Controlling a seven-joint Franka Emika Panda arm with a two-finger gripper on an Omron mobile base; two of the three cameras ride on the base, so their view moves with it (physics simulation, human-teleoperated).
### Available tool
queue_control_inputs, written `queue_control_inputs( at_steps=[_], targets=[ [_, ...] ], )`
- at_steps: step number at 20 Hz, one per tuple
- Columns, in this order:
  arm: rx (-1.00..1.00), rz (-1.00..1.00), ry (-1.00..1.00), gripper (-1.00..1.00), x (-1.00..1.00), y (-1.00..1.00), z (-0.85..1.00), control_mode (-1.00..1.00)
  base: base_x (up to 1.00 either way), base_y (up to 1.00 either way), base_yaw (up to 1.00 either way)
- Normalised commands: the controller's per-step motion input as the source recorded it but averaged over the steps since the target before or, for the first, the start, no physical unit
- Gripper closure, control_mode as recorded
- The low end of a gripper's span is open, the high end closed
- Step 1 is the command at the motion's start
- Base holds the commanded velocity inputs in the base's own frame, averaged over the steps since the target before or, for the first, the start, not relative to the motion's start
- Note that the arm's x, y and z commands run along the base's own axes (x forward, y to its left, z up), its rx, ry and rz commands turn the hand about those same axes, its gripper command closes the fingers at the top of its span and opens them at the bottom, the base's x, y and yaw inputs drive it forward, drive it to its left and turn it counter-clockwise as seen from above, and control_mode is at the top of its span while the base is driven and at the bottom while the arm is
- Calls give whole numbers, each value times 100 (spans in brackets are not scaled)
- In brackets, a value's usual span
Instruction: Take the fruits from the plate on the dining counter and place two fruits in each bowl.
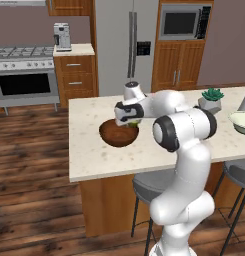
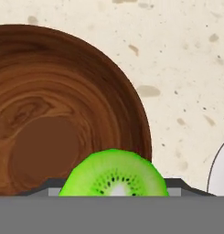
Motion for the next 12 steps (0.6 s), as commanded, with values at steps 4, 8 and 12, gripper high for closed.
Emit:
queue_control_inputs(
  at_steps=[4,8,12],
  targets=[
    [3,-7,0,100,17,42,-2,-100,0,0,0],
    [6,-7,0,100,8,40,-13,-100,0,0,0],
    [2,-7,0,100,2,30,-31,-100,0,0,0]
  ],
)
